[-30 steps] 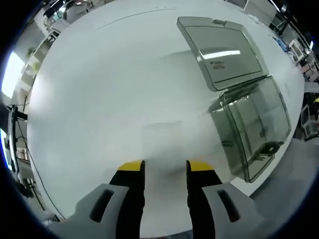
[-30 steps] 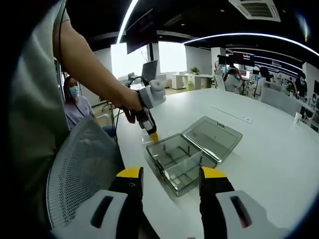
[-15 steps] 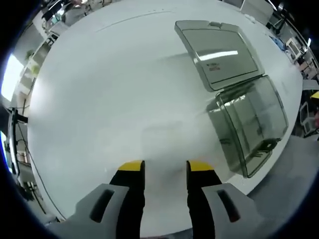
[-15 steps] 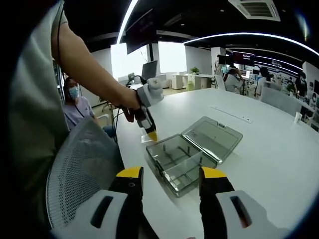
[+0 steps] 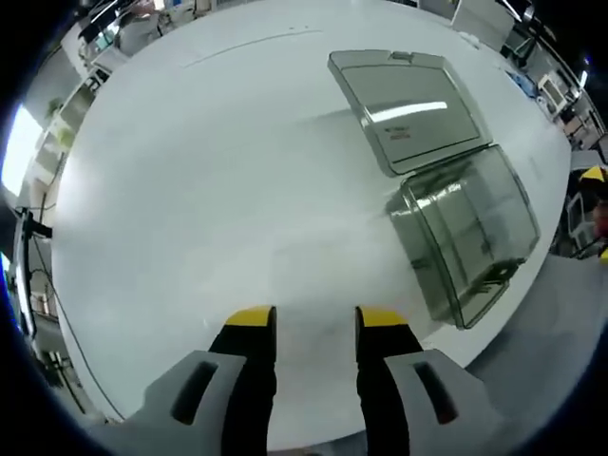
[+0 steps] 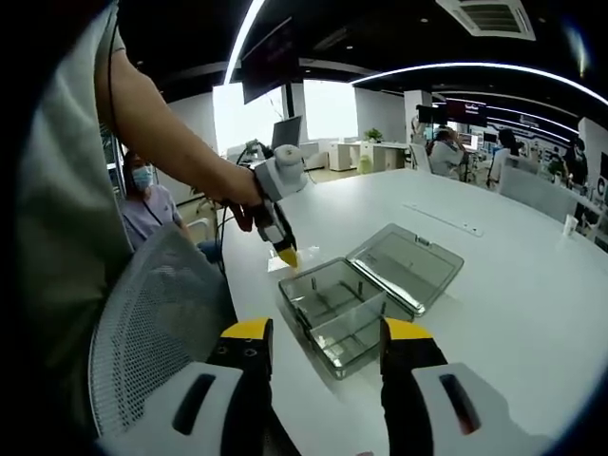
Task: Insert the divider into the dual guide fixture by aligning both edges with the guide slots and pushing it downward to the bottom, including one-sided entry, uneven engagement, binding, and posture correction.
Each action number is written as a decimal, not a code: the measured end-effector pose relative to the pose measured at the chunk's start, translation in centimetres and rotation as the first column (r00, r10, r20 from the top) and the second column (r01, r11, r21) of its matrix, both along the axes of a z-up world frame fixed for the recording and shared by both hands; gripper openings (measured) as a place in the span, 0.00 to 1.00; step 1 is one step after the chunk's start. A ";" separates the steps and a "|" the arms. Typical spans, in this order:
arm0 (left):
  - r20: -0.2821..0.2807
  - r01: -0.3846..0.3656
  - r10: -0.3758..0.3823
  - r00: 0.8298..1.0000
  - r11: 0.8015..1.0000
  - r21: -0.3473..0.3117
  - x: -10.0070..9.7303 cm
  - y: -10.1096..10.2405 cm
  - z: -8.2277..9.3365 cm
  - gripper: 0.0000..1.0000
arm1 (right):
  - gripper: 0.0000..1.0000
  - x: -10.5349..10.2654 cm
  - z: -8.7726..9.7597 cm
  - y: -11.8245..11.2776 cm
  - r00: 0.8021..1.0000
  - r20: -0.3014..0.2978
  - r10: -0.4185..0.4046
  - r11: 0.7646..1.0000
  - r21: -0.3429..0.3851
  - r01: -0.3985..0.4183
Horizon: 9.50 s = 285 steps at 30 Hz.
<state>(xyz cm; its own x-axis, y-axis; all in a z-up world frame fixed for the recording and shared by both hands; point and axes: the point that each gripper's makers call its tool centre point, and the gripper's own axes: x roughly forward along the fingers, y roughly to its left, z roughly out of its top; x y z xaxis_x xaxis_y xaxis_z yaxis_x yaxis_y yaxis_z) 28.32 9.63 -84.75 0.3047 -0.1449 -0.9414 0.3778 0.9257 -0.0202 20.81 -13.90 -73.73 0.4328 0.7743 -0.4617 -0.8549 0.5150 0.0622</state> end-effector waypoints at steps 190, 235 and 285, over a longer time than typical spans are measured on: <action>0.595 0.688 -0.361 0.718 0.497 -0.529 -6.1 -19.6 22.2 0.42 | 0.31 3.4 12.5 4.1 0.953 -0.168 0.250 0.853 0.505 -0.135; 0.389 0.365 -0.246 0.888 0.891 -0.269 -2.8 -19.9 14.7 0.14 | 0.31 7.1 2.9 3.6 0.736 -0.607 -0.299 0.870 0.143 0.472; 0.234 0.234 -0.150 0.961 0.889 -0.393 -3.3 -19.8 11.7 0.04 | 0.30 5.7 1.1 4.3 0.642 -0.686 -0.342 0.858 0.049 0.511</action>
